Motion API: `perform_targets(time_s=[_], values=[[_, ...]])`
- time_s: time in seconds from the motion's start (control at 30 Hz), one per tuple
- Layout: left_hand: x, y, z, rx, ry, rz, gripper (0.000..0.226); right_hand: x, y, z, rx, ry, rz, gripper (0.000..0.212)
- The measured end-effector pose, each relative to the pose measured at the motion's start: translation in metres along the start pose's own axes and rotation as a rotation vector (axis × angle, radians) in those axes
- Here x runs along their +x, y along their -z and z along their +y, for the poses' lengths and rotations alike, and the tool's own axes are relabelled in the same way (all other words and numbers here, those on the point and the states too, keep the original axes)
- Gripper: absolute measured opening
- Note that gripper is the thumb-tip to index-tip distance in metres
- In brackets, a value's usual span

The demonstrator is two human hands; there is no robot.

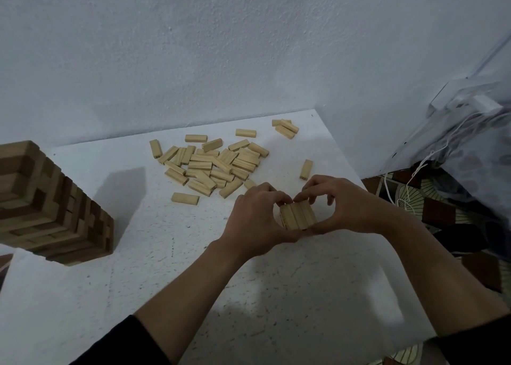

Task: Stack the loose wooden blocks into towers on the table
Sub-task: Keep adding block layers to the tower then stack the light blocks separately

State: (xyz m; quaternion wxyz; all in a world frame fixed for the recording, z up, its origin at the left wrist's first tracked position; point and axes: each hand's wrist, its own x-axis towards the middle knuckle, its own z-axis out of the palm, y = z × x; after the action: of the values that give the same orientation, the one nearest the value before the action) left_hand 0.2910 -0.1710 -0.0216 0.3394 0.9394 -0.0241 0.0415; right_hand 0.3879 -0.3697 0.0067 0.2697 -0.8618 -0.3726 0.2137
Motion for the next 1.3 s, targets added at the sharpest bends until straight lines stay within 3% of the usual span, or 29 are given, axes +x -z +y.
perform_targets(time_s=[0.17,0.27,0.4,0.47,0.57,0.67,0.77,1.3], values=[[-0.002,0.002,0.000,-0.001,-0.010,0.018,0.080,-0.002,0.001,-0.002,0.053,-0.010,0.040,0.063],[-0.003,0.010,-0.001,-0.025,-0.012,0.020,0.079,-0.003,0.003,-0.001,0.142,-0.013,0.123,0.049],[-0.003,0.025,-0.014,-0.069,0.014,0.097,0.058,0.007,-0.005,0.003,0.204,-0.053,0.383,0.024],[-0.004,0.031,-0.031,-0.040,0.035,0.191,0.040,0.017,-0.011,0.008,0.099,-0.114,0.451,0.026],[-0.009,0.035,-0.058,0.092,0.034,0.228,0.033,0.030,-0.012,0.008,-0.009,-0.219,0.382,0.036],[-0.020,0.032,-0.071,0.248,-0.054,0.109,0.044,0.040,-0.011,0.002,-0.142,-0.254,0.208,0.036],[-0.031,0.024,-0.075,0.344,-0.083,0.032,0.054,0.048,-0.015,-0.008,-0.178,-0.267,0.193,0.032],[-0.046,0.038,-0.087,0.249,0.007,0.066,0.045,0.076,-0.043,-0.084,-0.447,0.055,-0.102,0.035]])
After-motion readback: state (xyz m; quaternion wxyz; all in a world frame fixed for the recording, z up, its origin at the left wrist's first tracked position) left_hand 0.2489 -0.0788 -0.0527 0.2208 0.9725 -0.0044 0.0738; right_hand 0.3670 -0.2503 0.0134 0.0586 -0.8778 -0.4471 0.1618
